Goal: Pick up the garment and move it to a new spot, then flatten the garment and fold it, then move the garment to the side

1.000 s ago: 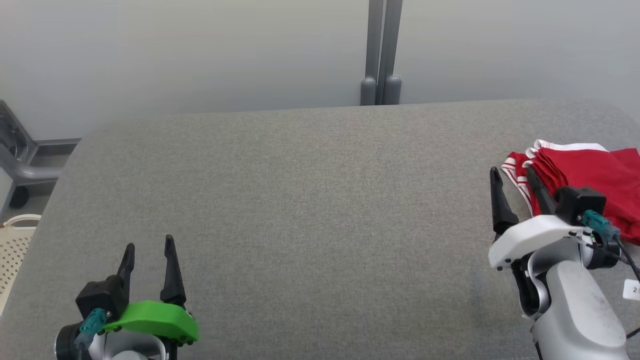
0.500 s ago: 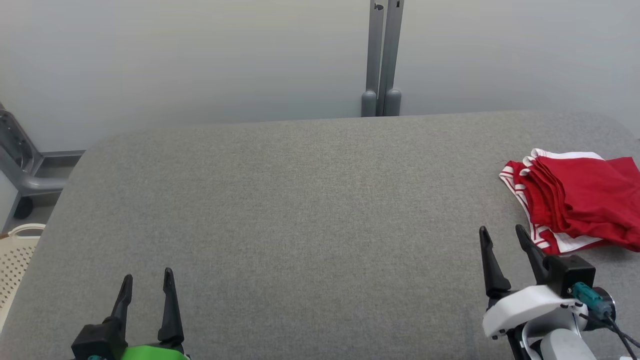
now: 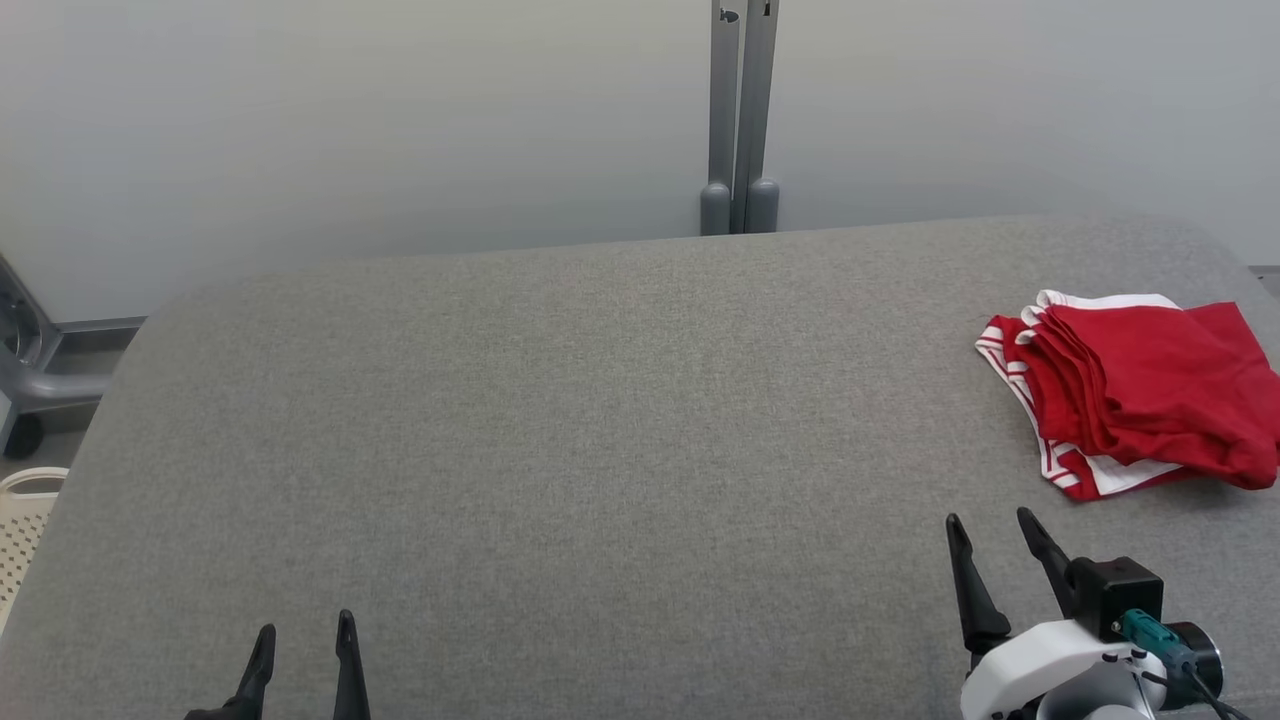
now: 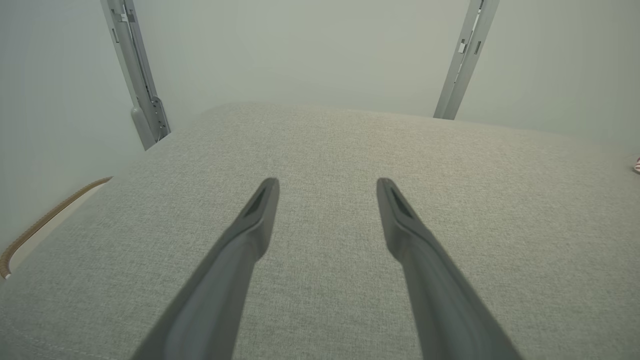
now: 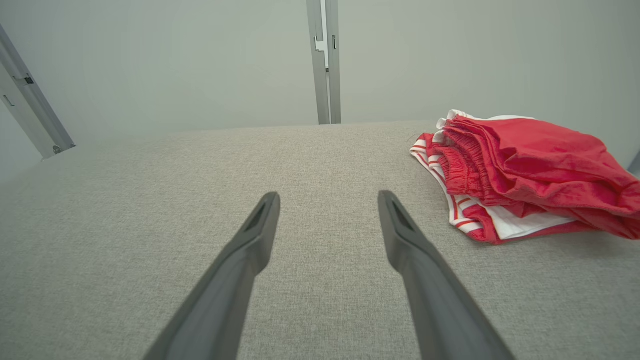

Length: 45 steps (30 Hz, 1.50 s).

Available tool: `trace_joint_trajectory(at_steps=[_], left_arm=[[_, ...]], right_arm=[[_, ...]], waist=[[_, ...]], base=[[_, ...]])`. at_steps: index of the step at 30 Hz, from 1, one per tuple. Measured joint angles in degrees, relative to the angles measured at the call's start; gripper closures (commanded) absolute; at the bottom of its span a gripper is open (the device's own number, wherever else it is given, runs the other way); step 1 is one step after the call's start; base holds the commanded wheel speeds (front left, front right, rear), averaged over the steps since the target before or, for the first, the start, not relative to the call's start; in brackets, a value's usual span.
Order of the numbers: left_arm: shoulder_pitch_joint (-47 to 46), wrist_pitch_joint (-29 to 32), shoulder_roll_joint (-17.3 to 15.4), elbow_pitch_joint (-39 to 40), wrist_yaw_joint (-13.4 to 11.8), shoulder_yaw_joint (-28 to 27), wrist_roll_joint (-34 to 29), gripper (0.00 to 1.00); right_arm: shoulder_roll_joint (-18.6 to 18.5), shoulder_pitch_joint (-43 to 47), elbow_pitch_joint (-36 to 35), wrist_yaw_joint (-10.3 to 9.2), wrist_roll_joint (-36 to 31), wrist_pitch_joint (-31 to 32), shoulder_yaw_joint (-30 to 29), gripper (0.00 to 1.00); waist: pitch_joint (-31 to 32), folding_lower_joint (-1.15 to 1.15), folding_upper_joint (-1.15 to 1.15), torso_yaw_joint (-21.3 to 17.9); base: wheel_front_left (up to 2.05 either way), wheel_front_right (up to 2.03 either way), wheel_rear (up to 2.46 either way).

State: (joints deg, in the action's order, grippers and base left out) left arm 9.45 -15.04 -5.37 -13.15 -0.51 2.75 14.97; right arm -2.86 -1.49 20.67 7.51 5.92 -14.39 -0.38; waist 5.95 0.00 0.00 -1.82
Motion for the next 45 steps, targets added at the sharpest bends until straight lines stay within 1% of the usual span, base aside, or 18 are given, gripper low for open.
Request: trace_joint_trajectory(at_steps=[14,26,31,43,44,45], left_arm=[[-0.27,-0.01,0.86,-0.54,0.11,-1.94,0.96,0.0],[-4.46,0.9,0.25,-3.53,0.4,-1.82,2.05,0.0],[-5.3,1.35,0.15,-4.25,0.02,-1.85,2.57,0.0],[-5.42,1.44,-0.19,-4.86,0.07,-1.37,3.16,0.0],[-5.29,1.44,-0.08,-5.25,0.07,-1.36,3.15,1.0],[-5.02,1.45,0.11,-5.83,0.07,-1.29,3.15,1.0]], right_arm=[[0.0,-0.09,0.29,0.0,1.77,0.0,1.21,0.0],[0.0,-1.48,1.57,0.0,2.05,1.44,2.43,0.0],[0.0,-2.02,1.92,0.0,1.97,1.53,2.59,0.0],[0.01,-2.14,2.22,0.0,2.18,1.51,2.85,0.0],[0.04,-1.96,2.54,0.01,2.14,1.52,2.86,1.0],[0.13,-1.55,3.04,0.01,2.14,1.53,2.86,1.0]], waist=[[0.54,0.0,0.0,0.56],[-0.32,0.0,0.0,0.97],[-0.75,0.0,0.0,1.03],[-0.99,0.0,0.0,1.42],[-0.99,0.0,0.0,1.43],[-1.0,0.0,0.0,1.43]], base=[[0.0,0.0,0.0],[0.0,0.0,0.0],[0.0,0.0,0.0],[0.0,0.0,0.0],[0.0,0.0,0.0],[0.0,0.0,0.0]])
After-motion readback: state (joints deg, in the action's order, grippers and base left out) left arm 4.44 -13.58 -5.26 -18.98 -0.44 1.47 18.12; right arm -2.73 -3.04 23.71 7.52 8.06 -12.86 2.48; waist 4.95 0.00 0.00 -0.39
